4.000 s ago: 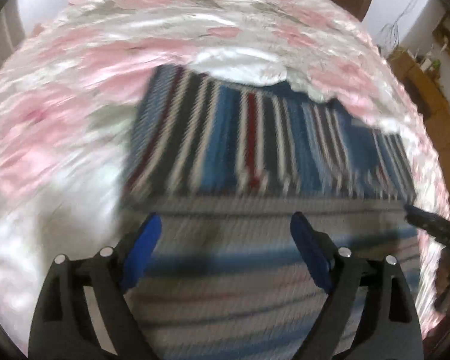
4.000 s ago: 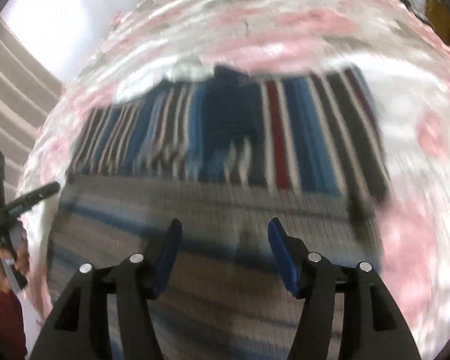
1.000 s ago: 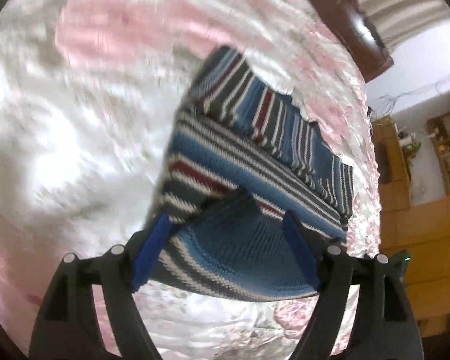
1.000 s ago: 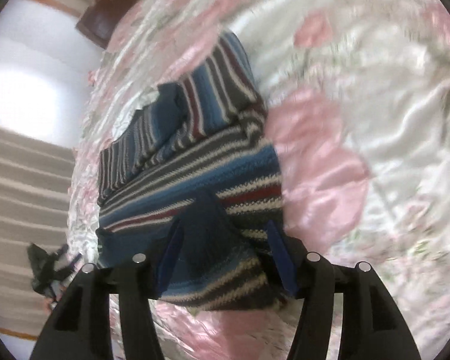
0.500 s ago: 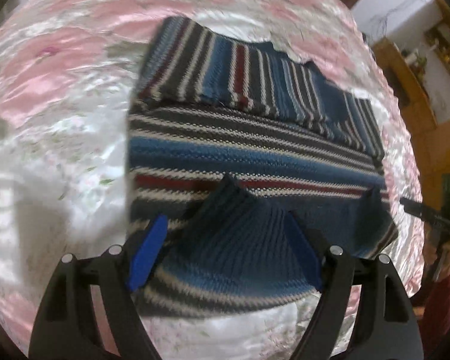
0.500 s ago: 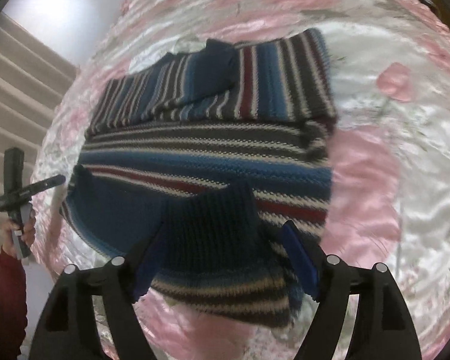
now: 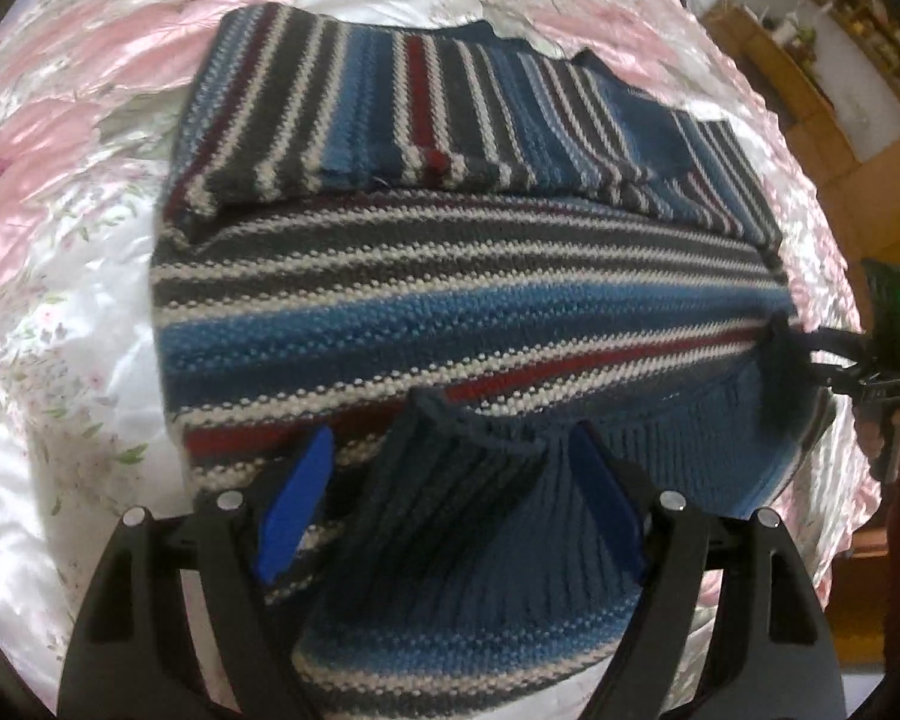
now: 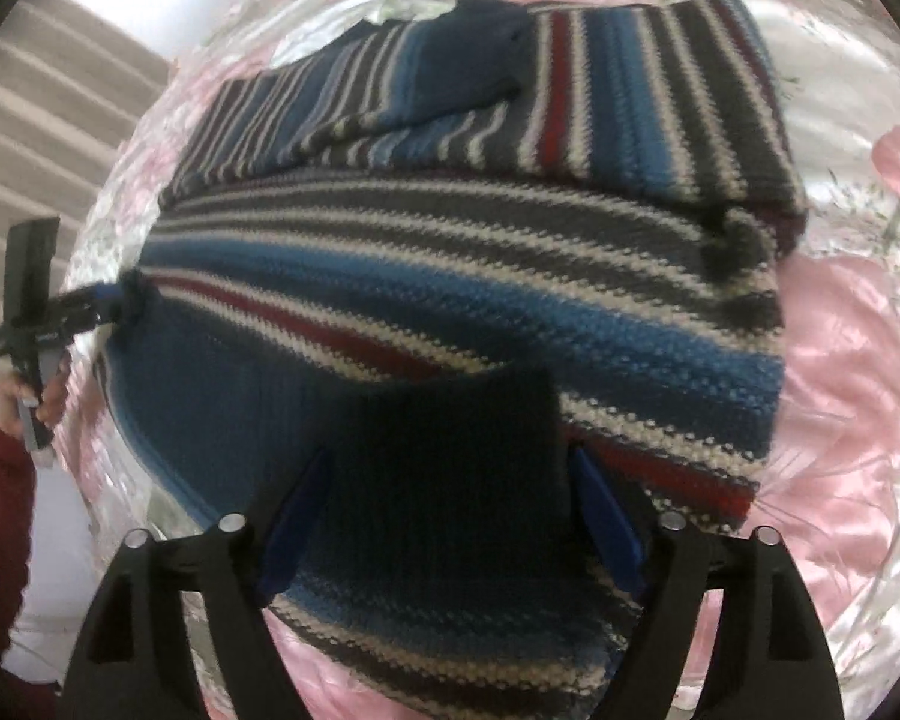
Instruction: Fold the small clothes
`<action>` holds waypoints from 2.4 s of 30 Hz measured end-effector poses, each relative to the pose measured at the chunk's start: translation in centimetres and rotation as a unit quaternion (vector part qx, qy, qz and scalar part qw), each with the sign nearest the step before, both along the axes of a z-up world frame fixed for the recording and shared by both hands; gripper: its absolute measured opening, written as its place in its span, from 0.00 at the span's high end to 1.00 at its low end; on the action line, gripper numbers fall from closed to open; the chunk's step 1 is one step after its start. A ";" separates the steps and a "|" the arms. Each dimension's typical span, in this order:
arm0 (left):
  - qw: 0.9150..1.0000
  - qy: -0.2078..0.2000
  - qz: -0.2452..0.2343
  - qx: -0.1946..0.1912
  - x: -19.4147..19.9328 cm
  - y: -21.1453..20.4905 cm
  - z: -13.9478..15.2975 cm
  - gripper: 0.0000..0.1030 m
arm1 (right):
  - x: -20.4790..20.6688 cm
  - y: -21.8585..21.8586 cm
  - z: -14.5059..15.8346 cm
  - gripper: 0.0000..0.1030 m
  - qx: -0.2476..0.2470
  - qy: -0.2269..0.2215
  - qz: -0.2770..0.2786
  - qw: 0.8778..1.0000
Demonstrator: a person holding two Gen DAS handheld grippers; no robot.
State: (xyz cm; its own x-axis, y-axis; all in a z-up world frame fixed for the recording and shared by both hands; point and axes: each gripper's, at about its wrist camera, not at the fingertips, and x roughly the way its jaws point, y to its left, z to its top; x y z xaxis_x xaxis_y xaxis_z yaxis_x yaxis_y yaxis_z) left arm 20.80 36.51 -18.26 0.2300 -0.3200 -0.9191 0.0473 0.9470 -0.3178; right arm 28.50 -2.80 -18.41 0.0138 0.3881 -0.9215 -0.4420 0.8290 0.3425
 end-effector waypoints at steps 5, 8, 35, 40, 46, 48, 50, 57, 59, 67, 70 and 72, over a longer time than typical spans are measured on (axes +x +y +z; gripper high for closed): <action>1.000 0.000 -0.011 0.014 -1.0 -0.3 -0.1 0.62 | -0.8 -0.1 0.5 0.83 -0.006 -0.023 0.015 1.000; 1.000 -0.005 -0.012 -0.005 -1.9 0.0 0.6 0.82 | -1.2 -1.3 1.6 0.90 0.022 -0.026 0.007 0.999; 0.987 -0.129 0.077 -0.063 0.4 2.0 8.9 0.91 | 2.6 -3.8 9.5 0.91 0.089 -0.100 -0.063 0.989; 0.981 -0.155 0.100 -0.059 4.7 2.4 10.8 0.91 | 7.2 -2.5 11.7 0.91 0.082 -0.128 -0.083 0.985; 0.975 -0.181 0.125 -0.037 11.8 3.2 11.6 0.91 | 13.5 -1.5 12.5 0.91 0.071 -0.136 -0.118 0.981; 0.974 -0.184 0.127 -0.031 13.6 3.1 11.2 0.91 | 15.9 -1.1 11.9 0.91 0.062 -0.133 -0.127 0.981; 0.975 -0.183 0.126 -0.021 15.6 3.0 10.5 0.91 | 17.7 -0.5 11.0 0.91 0.044 -0.132 -0.131 0.982; 0.980 -0.157 0.122 0.014 20.3 2.7 5.3 0.91 | 22.3 0.6 6.1 0.91 0.006 -0.116 -0.148 0.982; 0.981 -0.146 0.125 0.021 21.1 2.8 3.7 0.91 | 22.9 0.7 4.4 0.91 -0.007 -0.109 -0.150 0.983; 0.985 -0.102 0.136 0.041 22.4 3.6 -1.2 0.83 | 23.8 0.2 -0.4 0.90 -0.022 -0.084 -0.167 0.982; 0.984 -0.095 0.149 0.028 22.3 4.1 -1.9 0.80 | 23.8 -0.2 -0.5 0.85 -0.016 -0.078 -0.178 0.981; 0.983 -0.088 0.160 0.017 22.1 4.3 -1.5 0.69 | 23.4 -0.6 0.2 0.72 -0.015 -0.077 -0.184 0.980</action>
